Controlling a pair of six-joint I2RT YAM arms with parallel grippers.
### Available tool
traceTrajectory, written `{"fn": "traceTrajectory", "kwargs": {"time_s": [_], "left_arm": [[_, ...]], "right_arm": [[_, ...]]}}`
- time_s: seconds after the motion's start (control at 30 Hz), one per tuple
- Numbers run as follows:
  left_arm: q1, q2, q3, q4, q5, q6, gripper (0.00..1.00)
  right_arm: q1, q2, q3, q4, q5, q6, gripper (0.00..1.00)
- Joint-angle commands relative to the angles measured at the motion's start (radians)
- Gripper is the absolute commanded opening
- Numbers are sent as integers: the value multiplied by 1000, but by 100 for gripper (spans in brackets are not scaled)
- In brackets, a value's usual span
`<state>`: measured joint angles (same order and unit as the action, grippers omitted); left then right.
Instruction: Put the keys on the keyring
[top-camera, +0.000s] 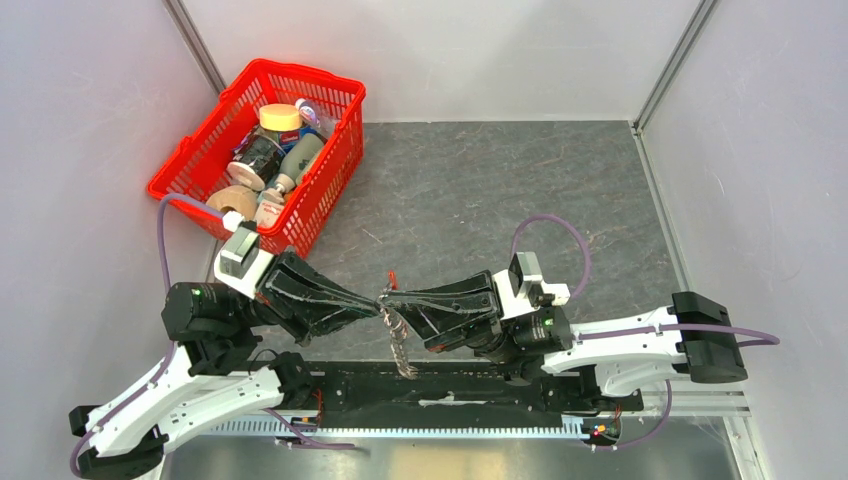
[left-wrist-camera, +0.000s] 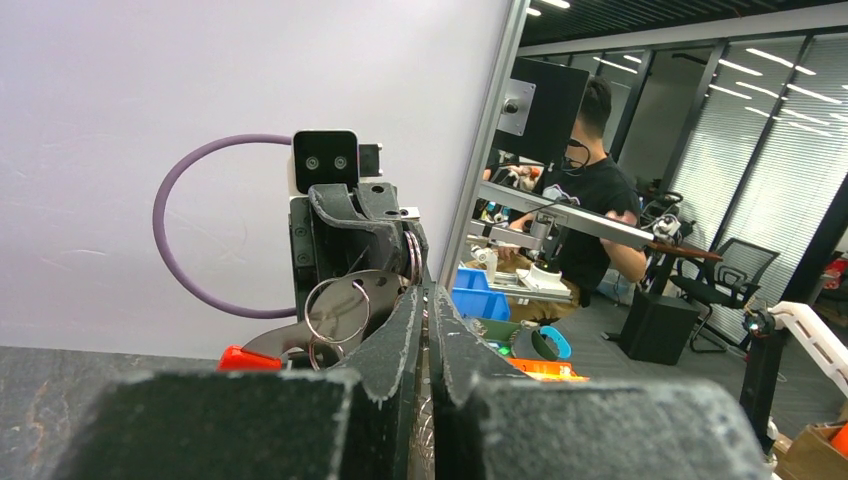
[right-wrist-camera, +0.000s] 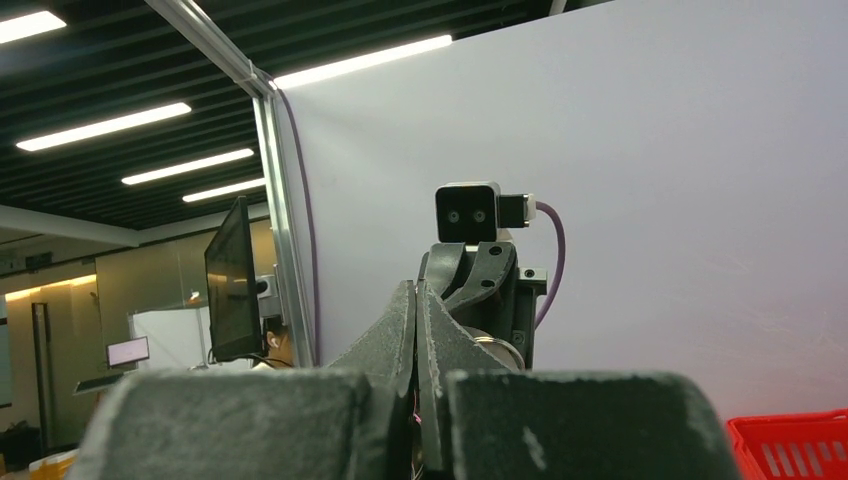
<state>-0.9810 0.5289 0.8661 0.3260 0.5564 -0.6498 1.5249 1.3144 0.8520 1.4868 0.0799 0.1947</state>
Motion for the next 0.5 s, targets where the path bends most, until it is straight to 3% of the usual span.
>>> {"fn": "traceTrajectory", "kwargs": {"time_s": [0.0,0.23,0.47], "left_arm": [[5,2,7,32,-1,-19,8],[5,-17,7,-14,-27,9,9],[6,-50,11,-88,-65,55,36]], "right_arm": [[3,32,28,-8,-6,0,0],[3,30,21,-8,0,-3,0],[4,-3,-12,-7,17,-20,0]]}}
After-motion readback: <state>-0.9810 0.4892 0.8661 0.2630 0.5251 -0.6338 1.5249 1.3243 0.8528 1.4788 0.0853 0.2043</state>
